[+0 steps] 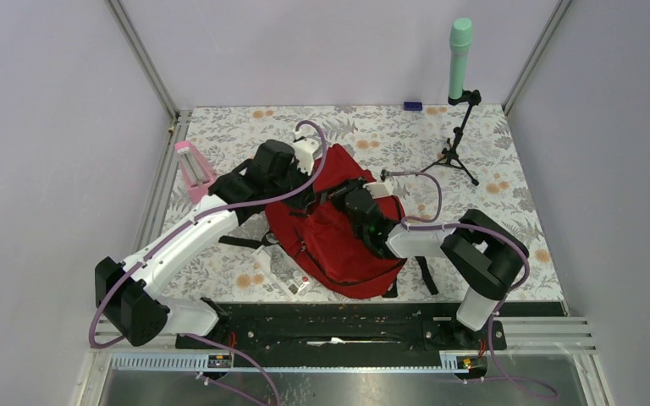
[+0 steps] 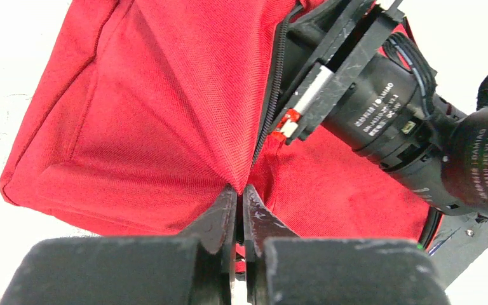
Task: Pack the student bag
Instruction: Place the stationery in the student bag, then pick up the stationery from the center of the board.
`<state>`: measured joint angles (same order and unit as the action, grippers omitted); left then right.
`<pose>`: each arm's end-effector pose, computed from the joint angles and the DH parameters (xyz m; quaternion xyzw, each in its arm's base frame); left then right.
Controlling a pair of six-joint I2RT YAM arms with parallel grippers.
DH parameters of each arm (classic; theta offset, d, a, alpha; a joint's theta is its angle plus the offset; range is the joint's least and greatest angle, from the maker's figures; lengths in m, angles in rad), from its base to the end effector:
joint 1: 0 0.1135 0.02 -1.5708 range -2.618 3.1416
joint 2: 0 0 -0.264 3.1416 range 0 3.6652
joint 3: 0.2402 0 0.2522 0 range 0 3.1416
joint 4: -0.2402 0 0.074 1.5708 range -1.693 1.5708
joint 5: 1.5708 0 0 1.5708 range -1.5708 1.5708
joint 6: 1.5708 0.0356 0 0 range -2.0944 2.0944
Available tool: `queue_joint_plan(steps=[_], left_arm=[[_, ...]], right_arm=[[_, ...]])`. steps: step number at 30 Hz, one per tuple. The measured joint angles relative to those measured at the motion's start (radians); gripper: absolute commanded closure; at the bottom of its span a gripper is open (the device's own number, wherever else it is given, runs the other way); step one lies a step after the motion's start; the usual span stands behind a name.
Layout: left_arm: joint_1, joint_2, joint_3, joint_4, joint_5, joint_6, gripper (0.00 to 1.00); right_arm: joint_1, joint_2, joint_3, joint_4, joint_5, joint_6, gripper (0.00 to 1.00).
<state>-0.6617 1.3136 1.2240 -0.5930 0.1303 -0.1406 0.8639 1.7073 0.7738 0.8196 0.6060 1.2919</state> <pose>0.2236 -0.1800 0.3377 0.2592 0.8635 -0.2215 0.3717 0.2444 0.2549 0.2021 0.3454 0.6538 0.4544 0.4968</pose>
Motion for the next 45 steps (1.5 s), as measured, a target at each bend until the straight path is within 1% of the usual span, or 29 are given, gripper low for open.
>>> queue_joint_plan(steps=[1,3,7,12,17,21,25,26,27,28,29,30,32,35,38,39,41,45], left_arm=[[0.0,0.0,0.0,0.0,0.001,0.0,1.0],[0.001,0.0,0.0,0.0,0.002,0.0,1.0],[0.002,0.0,0.0,0.0,0.005,-0.001,1.0],[0.011,0.0,0.0,0.0,0.009,-0.007,1.0],[0.03,0.011,0.0,-0.003,0.01,-0.011,1.0],[0.036,0.028,0.0,-0.003,0.01,-0.015,1.0],[0.038,0.032,0.0,-0.003,0.009,-0.021,0.85],[0.038,0.032,0.0,-0.003,0.008,-0.024,0.77],[0.039,0.032,0.0,-0.003,0.005,-0.026,0.65],[0.04,0.032,0.0,-0.003,0.002,-0.024,0.5],[0.04,0.032,0.0,-0.003,-0.003,-0.029,0.4],[0.042,0.032,0.0,-0.004,-0.011,-0.026,0.33],[0.046,0.03,0.001,-0.005,-0.028,-0.03,0.23],[0.05,0.013,-0.001,-0.008,-0.056,-0.04,0.14],[0.056,-0.05,-0.038,0.007,-0.08,-0.071,0.09],[0.059,-0.078,-0.06,0.011,-0.087,-0.085,0.08],[0.069,-0.139,-0.119,0.018,-0.103,-0.124,0.01],[0.111,-0.255,-0.261,0.024,-0.13,-0.215,0.01]], right_arm=[[0.001,0.012,0.016,-0.003,0.003,-0.013,0.95],[0.003,0.026,0.036,-0.013,0.003,-0.028,0.81],[0.004,0.027,0.04,-0.024,0.01,-0.063,0.64],[0.009,-0.013,0.008,-0.021,0.01,-0.155,0.5],[0.009,-0.124,-0.097,0.006,0.006,-0.223,0.43],[0.009,-0.225,-0.18,0.011,-0.007,-0.257,0.31],[0.009,-0.361,-0.26,-0.002,-0.026,-0.324,0.26],[0.009,-0.402,-0.275,-0.013,-0.029,-0.345,0.25],[0.009,-0.446,-0.287,-0.032,-0.035,-0.367,0.25],[0.009,-0.496,-0.297,-0.056,-0.048,-0.397,0.25],[0.01,-0.552,-0.305,-0.087,-0.06,-0.425,0.25],[0.012,-0.599,-0.312,-0.111,-0.072,-0.448,0.25],[0.02,-0.716,-0.331,-0.173,-0.103,-0.505,0.25],[0.044,-0.847,-0.35,-0.271,-0.172,-0.581,0.24],[0.068,-0.912,-0.359,-0.36,-0.262,-0.641,0.25],[0.077,-0.923,-0.359,-0.393,-0.297,-0.663,0.25],[0.105,-0.928,-0.36,-0.436,-0.347,-0.695,0.25],[0.197,-0.888,-0.362,-0.466,-0.417,-0.742,0.25]])
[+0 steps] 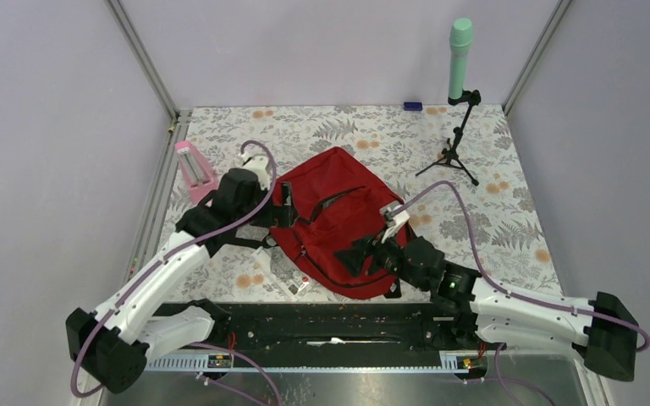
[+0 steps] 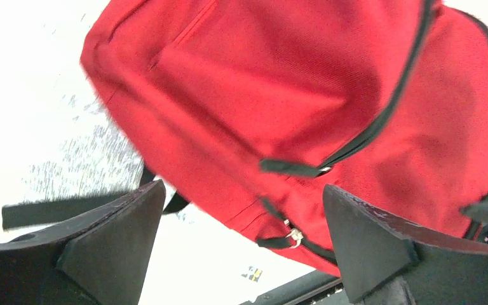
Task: Pack the student bag
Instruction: Pick up the stationery from the center of the board.
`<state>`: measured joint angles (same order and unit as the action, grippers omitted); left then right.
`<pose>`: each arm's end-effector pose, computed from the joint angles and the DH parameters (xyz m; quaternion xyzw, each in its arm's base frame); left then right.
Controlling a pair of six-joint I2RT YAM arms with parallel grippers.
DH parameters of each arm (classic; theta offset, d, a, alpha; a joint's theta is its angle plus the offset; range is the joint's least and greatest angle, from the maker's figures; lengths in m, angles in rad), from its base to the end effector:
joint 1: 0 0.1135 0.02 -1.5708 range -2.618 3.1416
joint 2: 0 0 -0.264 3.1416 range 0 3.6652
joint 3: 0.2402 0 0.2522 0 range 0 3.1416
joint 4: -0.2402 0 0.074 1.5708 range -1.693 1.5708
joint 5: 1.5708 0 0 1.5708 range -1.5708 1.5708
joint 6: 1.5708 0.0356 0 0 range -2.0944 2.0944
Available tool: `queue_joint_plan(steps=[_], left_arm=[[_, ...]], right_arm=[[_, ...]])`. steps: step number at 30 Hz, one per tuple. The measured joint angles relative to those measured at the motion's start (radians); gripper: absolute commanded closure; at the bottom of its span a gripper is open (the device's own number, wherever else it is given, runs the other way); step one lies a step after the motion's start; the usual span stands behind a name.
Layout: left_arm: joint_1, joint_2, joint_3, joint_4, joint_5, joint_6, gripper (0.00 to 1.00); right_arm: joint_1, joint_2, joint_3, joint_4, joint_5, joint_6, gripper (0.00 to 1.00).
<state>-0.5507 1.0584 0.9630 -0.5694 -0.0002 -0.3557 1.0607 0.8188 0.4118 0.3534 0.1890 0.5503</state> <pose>0.1929 -0.1185 0.3124 0.0875 0.8949 -0.1915 0.3935 0.1021 0.1688 0.2586 -0.1196 0.7155 0.4464 0.5238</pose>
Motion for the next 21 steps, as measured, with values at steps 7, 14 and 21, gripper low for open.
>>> queue_joint_plan(steps=[7,14,21], left_arm=[[0.116,-0.225,-0.179,-0.028,-0.037,-0.121,0.01],[0.251,-0.282,-0.28,-0.019,-0.034,-0.183,0.01],[0.27,-0.282,-0.451,0.051,-0.014,-0.278,0.01]], right_arm=[[0.203,0.237,0.079,-0.008,-0.074,-0.103,0.24],[0.268,0.555,0.276,0.035,-0.177,-0.127,0.26],[0.288,0.742,0.332,-0.001,-0.097,-0.089,0.29]])
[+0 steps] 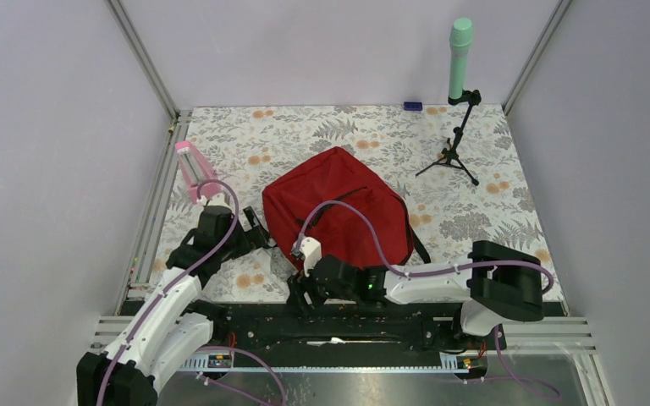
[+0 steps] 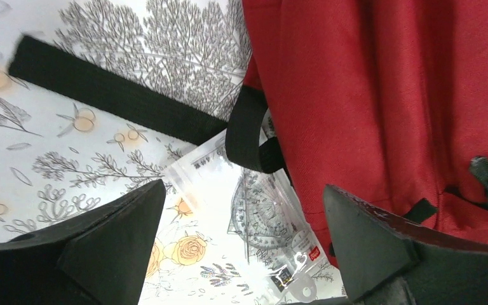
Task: Pack the student bag
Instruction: Pick up the stationery from the center of the board.
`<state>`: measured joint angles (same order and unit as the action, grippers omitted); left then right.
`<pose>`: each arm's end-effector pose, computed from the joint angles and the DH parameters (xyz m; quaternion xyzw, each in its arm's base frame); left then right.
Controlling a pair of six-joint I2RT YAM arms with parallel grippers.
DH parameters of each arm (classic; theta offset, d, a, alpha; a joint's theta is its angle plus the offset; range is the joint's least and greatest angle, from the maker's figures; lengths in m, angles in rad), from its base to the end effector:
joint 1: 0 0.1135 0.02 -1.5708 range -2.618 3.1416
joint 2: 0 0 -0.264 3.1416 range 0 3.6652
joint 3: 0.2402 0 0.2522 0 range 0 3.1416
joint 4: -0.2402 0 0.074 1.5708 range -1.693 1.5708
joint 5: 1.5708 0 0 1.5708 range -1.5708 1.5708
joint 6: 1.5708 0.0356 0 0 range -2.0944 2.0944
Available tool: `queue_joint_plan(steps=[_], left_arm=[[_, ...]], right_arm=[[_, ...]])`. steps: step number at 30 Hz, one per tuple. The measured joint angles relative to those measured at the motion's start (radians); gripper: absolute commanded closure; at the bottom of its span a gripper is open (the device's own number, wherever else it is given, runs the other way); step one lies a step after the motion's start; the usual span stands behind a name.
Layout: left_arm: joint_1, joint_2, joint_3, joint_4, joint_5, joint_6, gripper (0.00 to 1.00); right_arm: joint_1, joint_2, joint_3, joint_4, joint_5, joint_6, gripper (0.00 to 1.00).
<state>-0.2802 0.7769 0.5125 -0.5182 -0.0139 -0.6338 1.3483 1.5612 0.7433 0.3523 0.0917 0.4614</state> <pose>0.1554 -0.0442 0.2152 -0.1650 0.9085 -0.1637 0.3474 0.0752 0.3178 0.1906 -0.3431 0.7784 0.3882 0.3546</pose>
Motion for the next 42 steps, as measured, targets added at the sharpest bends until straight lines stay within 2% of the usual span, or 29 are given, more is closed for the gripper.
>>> queue_joint_plan(steps=[5,10,20,31,35,42], left_arm=[[0.0,-0.011,-0.097,0.07,0.023,-0.074,0.01],[0.002,-0.011,-0.122,0.103,0.022,-0.102,0.01],[0.002,-0.009,-0.129,0.148,0.022,-0.113,0.01],[0.002,-0.01,-0.129,0.161,0.022,-0.116,0.01],[0.002,-0.017,-0.129,0.16,0.022,-0.116,0.01],[0.003,-0.029,-0.129,0.153,0.022,-0.116,0.01]], right_arm=[[0.0,0.055,0.036,-0.066,0.06,0.042,0.34],[0.0,0.069,0.074,-0.155,0.113,0.1,0.4],[0.0,0.098,0.119,-0.277,0.15,0.241,0.43],[0.0,0.22,0.24,-0.357,0.123,0.258,0.44],[0.0,0.249,0.281,-0.381,0.124,0.258,0.52],[0.0,0.257,0.289,-0.405,0.133,0.262,0.74]])
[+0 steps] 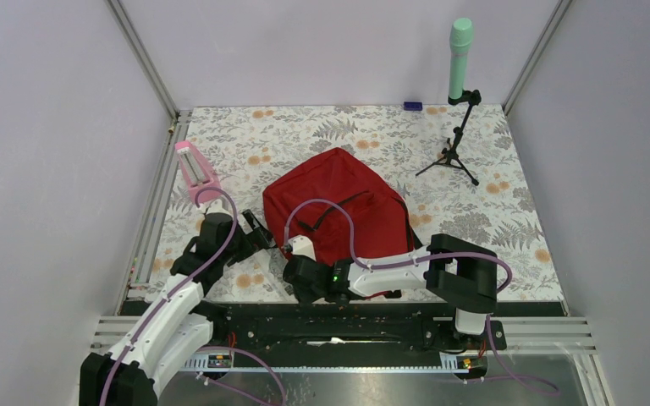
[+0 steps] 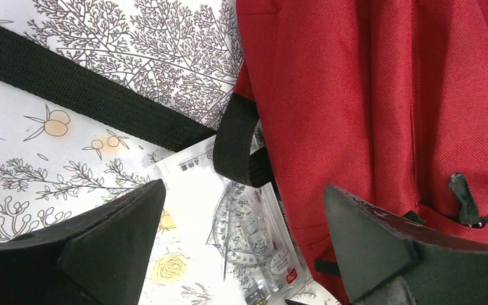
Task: Pack the student bag
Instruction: Pick up the stationery from the center of the board.
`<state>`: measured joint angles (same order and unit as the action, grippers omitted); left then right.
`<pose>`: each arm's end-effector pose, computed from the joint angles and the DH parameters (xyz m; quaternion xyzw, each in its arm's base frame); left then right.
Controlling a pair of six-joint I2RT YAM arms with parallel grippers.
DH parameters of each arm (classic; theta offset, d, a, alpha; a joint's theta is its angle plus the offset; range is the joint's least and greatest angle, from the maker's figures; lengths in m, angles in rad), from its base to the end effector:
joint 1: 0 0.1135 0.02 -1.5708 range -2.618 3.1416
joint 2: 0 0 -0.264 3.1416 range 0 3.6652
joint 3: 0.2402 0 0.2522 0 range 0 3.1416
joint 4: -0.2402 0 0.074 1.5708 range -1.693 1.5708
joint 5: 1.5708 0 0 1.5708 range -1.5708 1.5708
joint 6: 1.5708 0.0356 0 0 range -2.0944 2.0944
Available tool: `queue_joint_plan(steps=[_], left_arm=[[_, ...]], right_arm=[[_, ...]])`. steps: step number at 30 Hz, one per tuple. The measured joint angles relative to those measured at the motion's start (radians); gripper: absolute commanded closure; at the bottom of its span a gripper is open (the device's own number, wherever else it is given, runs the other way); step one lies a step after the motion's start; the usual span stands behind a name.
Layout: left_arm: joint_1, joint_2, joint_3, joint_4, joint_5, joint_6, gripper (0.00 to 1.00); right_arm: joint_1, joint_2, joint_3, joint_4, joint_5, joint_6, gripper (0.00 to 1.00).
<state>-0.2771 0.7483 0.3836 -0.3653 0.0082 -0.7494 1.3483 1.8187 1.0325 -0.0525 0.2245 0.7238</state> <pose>0.1523 -0.0436 0.1887 -0.2120 0.8880 -0.2037 0.3537 0.0900 0.3620 0.1576 -0.2469 0.8953 0.2527 0.2713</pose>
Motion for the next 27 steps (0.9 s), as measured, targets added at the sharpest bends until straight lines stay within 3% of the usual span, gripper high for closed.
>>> queue_joint_plan(steps=[7,14,18,21,27], left_arm=[[0.0,-0.011,0.001,-0.006,-0.001,0.002,0.01],[0.002,-0.048,0.013,-0.052,-0.013,0.019,0.01],[0.002,-0.082,0.052,-0.099,-0.016,0.037,0.01],[0.002,-0.111,0.114,-0.149,-0.021,0.062,0.01],[0.004,-0.124,0.313,-0.235,0.007,0.157,0.01]], right_arm=[[0.0,0.004,0.0,-0.011,0.015,0.007,1.0],[-0.001,0.0,-0.011,0.004,0.027,0.001,1.0],[-0.001,-0.075,-0.117,0.109,0.016,-0.018,1.0],[-0.002,-0.16,-0.183,0.185,-0.046,-0.057,1.0],[-0.003,-0.266,-0.141,0.245,-0.246,-0.168,1.0]])
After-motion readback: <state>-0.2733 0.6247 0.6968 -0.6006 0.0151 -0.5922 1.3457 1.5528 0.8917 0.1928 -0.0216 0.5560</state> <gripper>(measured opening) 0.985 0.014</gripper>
